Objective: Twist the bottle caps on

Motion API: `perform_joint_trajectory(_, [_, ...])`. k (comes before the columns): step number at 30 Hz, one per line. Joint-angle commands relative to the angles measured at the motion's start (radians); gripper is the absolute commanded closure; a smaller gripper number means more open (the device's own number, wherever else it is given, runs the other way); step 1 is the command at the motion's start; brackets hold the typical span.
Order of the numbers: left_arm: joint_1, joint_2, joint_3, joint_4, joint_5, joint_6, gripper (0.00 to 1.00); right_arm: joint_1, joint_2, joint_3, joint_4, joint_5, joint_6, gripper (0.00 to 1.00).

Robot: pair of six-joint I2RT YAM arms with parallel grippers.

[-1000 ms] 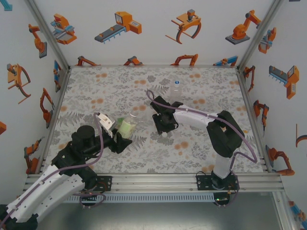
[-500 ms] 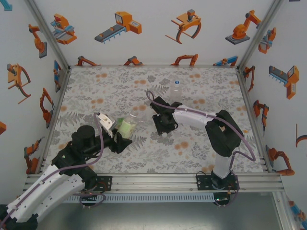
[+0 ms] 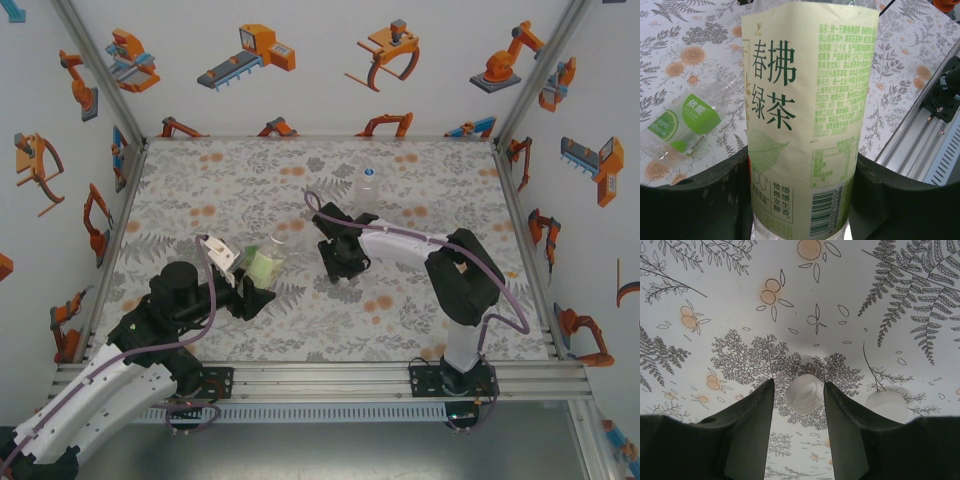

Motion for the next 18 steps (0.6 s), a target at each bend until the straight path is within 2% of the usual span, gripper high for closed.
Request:
perform_joint_trajectory(1, [0.008,0.0,0.015,0.028,-0.006,-0.015,1.0,-0.008,0.022,-0.012,-0.007,0.016,-0.004,0.57])
perform_joint_trajectory(6, [0.008,-0.003,0.018,0.021,-0.007,-0.015,1.0,-0.017,0.024,-0.027,0.01,-0.003,0.013,0.6])
perform_joint_trajectory(12, [0.007,-0.001,0.018,0.019,-0.007,-0.015,1.0,-0.029,-0.004,-0.065,0.059,-0.042,0.039,0.75])
perform_joint_trajectory(18, [0.007,0.002,0.018,0.024,-0.006,-0.018,1.0,-0.06,-0.057,-0.142,0.241,-0.23,0.138,0.81])
